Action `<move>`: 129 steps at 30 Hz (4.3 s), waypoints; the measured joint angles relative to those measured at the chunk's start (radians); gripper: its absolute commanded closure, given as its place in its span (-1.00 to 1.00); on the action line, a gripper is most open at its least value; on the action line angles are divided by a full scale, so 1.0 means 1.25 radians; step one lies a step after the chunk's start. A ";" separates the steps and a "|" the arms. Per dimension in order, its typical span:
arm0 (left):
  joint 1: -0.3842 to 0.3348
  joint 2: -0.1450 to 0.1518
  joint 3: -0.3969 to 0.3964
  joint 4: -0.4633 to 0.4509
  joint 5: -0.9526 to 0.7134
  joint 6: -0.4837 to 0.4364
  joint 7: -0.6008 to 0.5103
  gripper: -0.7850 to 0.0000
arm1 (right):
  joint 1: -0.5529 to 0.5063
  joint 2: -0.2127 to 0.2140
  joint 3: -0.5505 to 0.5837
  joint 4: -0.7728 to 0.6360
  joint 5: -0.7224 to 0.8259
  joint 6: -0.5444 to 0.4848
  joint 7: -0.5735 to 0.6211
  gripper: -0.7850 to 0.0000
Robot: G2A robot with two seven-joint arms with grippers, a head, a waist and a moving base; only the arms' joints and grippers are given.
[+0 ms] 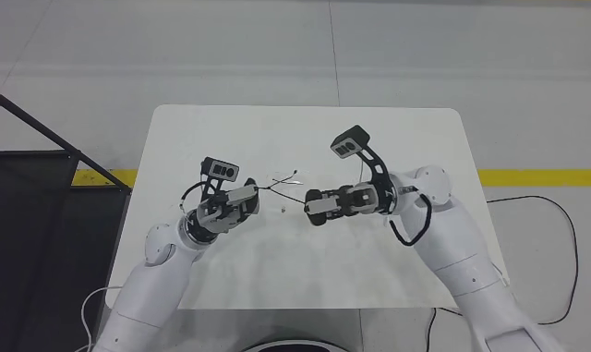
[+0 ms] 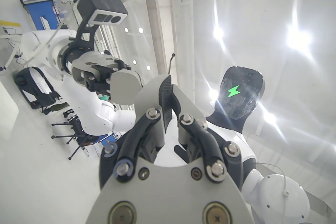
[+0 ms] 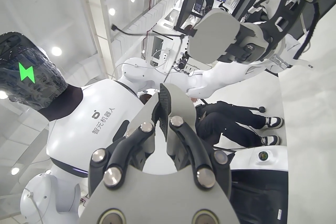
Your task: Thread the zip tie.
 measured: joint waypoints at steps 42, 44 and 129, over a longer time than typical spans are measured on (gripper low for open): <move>0.029 0.011 -0.050 -0.002 0.082 -0.009 -0.070 -1.00 | -0.072 0.035 0.108 -0.105 -0.008 0.021 0.021 1.00; 0.032 0.011 -0.054 -0.005 0.088 -0.019 -0.056 -1.00 | -0.061 0.039 0.088 -0.095 -0.026 0.021 0.021 1.00; 0.177 -0.004 -0.201 -0.147 0.664 -0.238 0.708 -1.00 | -0.011 0.026 -0.241 -0.302 -1.276 0.415 -0.306 1.00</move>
